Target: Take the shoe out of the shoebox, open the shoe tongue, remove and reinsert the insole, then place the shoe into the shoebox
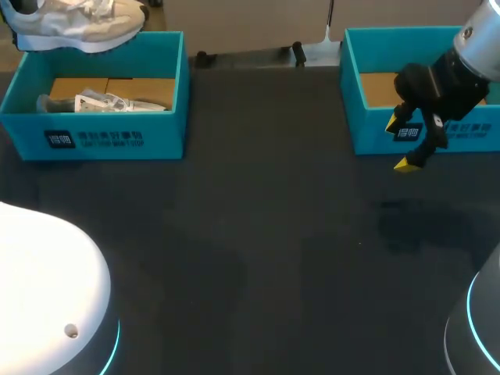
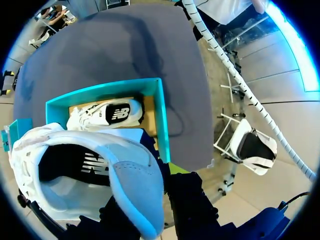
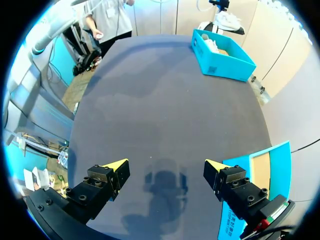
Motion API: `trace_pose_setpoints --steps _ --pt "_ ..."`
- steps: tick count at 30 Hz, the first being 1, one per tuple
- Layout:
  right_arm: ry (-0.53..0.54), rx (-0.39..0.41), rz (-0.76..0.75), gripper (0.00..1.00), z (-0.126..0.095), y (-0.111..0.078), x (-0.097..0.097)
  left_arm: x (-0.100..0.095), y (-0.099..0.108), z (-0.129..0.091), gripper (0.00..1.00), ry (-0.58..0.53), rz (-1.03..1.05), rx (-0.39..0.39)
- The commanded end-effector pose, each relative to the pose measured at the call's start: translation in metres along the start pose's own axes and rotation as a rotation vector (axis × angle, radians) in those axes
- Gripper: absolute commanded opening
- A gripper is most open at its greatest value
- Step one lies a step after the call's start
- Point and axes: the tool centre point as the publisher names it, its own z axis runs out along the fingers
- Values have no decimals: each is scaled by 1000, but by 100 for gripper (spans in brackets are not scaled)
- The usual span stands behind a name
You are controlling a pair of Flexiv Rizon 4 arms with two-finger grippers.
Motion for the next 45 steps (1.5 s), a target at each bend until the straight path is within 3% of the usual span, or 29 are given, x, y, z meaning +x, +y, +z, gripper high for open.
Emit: trace_pose_setpoints --steps 1,32,45 --pt "0 2 0 100 1 0 0 1 1 -2 0 1 2 3" --pt "0 2 0 100 1 0 0 1 -13 -2 0 10 28 48" --pt "0 2 0 100 1 0 0 -7 3 29 0 -6 -112 71"
